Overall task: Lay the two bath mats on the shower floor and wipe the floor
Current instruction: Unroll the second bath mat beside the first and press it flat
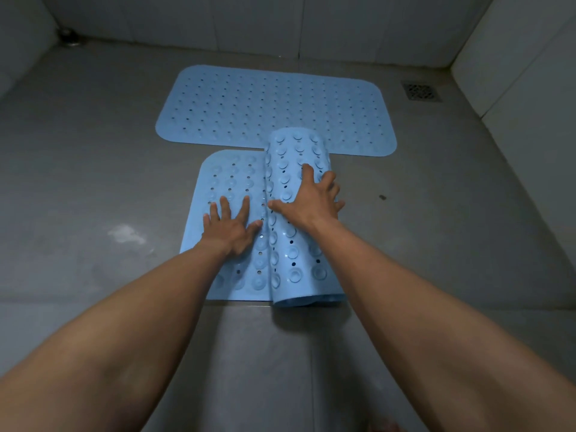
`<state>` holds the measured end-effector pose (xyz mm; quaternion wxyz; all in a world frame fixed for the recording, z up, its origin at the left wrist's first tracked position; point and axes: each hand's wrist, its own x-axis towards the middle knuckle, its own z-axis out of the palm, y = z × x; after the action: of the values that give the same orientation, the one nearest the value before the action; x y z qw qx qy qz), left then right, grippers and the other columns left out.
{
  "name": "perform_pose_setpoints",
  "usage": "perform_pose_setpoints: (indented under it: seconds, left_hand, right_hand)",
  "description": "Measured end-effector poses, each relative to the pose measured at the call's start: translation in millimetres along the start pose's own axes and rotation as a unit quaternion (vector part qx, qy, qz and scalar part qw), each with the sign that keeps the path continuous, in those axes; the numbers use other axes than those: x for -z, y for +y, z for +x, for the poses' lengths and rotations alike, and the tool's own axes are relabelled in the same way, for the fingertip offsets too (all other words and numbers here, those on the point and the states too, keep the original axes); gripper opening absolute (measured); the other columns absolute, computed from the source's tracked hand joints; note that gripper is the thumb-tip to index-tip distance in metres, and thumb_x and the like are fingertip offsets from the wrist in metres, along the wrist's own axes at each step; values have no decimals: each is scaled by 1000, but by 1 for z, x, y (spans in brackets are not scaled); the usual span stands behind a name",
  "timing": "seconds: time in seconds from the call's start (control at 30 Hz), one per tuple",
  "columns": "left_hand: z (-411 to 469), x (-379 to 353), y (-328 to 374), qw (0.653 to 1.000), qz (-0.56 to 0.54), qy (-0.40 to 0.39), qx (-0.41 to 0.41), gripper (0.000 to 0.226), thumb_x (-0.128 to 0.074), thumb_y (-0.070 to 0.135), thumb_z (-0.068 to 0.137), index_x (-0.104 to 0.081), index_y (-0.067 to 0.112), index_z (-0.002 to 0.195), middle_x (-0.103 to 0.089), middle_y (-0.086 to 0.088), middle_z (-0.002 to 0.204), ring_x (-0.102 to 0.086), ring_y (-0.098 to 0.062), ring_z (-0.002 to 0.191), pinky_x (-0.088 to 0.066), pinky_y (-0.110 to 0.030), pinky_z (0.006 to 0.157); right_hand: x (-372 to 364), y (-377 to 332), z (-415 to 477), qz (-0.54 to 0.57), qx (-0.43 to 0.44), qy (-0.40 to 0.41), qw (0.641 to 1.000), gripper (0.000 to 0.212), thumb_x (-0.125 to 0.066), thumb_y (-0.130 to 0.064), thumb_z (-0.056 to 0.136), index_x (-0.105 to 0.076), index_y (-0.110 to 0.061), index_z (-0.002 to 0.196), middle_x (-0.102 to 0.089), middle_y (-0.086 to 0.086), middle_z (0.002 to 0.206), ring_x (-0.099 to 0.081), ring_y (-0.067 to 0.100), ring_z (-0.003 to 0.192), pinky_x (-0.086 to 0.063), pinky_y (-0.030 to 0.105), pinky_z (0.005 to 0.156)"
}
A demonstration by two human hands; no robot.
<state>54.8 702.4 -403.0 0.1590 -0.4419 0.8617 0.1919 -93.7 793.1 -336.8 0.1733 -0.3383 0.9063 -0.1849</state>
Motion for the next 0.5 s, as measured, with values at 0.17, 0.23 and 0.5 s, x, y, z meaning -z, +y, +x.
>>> perform_pose_setpoints:
  seconds: [0.17, 0.23, 0.5]
  left_hand:
    - [-2, -6, -1, 999, 27, -27, 5, 72, -10, 67, 97, 24, 35, 152, 37, -13, 156, 30, -36, 145, 16, -50, 119]
    - [-1, -4, -3, 999, 26, -30, 3, 72, -10, 67, 97, 24, 35, 152, 37, -13, 156, 30, -34, 145, 16, -50, 118]
    - [8, -2, -1, 997, 41, -8, 60, 70, -10, 57, 102, 17, 22, 156, 30, -17, 159, 29, -33, 146, 16, -59, 116]
  right_hand:
    - [9, 15, 1, -15, -28, -13, 999, 94, -66, -63, 79, -17, -31, 152, -21, 16, 153, -24, 39, 136, -29, 55, 108]
    - [9, 18, 1, -16, -30, -21, 999, 85, -60, -57, 85, -16, -32, 153, -15, 18, 157, -20, 42, 140, -26, 59, 110]
    - [9, 21, 2, -69, -23, -44, 996, 80, -44, -67, 87, -13, -37, 155, -2, 22, 162, -5, 43, 147, -10, 68, 113]
